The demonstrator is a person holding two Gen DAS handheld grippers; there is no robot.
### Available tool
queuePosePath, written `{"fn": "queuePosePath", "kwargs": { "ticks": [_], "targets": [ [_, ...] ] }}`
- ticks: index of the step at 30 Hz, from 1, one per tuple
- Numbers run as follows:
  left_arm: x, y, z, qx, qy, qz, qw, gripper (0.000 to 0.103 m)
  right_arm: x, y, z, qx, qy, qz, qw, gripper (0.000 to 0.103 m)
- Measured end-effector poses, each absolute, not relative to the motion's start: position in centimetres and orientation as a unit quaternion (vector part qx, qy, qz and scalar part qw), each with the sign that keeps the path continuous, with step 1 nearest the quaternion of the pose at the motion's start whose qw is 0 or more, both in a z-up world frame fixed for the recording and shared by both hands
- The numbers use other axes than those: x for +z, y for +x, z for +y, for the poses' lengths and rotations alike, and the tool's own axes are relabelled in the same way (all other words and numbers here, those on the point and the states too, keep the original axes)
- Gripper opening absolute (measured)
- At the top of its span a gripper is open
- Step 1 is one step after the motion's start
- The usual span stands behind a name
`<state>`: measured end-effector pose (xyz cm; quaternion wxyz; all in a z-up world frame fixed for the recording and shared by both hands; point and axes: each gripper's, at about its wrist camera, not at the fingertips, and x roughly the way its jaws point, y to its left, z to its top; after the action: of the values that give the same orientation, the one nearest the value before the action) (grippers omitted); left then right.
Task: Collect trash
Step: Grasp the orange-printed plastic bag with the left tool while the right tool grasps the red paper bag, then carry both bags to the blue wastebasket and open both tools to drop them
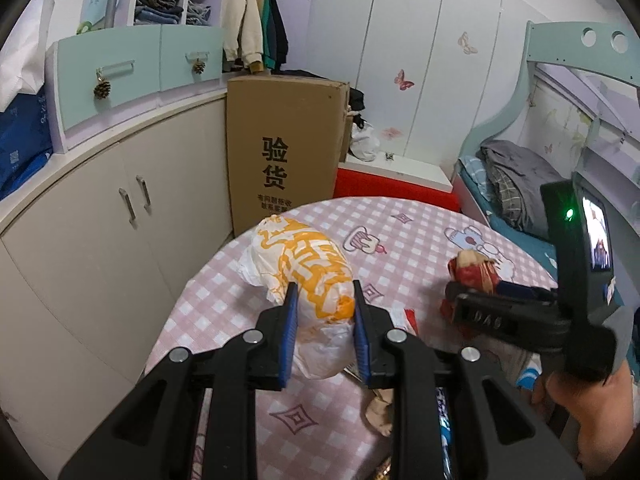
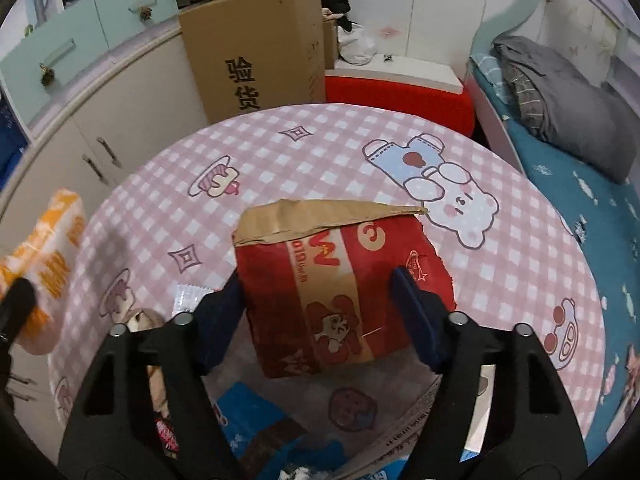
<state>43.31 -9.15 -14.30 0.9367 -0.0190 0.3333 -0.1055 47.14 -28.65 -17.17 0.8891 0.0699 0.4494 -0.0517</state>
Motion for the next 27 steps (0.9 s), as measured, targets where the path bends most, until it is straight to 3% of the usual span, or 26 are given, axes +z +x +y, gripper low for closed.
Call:
{"fn": "queuePosePath", "kwargs": {
  "ticks": [3, 4, 9, 18, 27],
  "targets": [
    [-14.0, 42.7, -8.9, -0.11, -0.023, 0.335, 0.936, 0.024, -15.9, 46.2, -28.5, -0.049, 0.059, 0.435, 0.897, 0.049],
    [-13.7, 42.2, -8.7, -0.11, -0.024, 0.333, 0.936, 0.024, -15.3, 45.7, -28.4, -0.048, 0.055, 0.427, 0.901, 0.039],
    [-12.1, 40.3, -7.6, -0.111, -0.032, 0.323, 0.939, 0.024, -12.8, 43.9, -28.4, -0.037, 0.059, 0.396, 0.916, 0.028],
    [-8.9, 35.3, -2.7, -0.094, -0.054, 0.296, 0.949, 0.024, -6.9, 37.9, -24.7, 0.027, 0.078, 0.331, 0.94, 0.026],
    [-9.3, 29.5, 7.7, -0.029, -0.096, 0.297, 0.95, 0.024, -5.7, 33.0, -9.5, 0.207, 0.054, 0.329, 0.92, 0.026]
  ]
}}
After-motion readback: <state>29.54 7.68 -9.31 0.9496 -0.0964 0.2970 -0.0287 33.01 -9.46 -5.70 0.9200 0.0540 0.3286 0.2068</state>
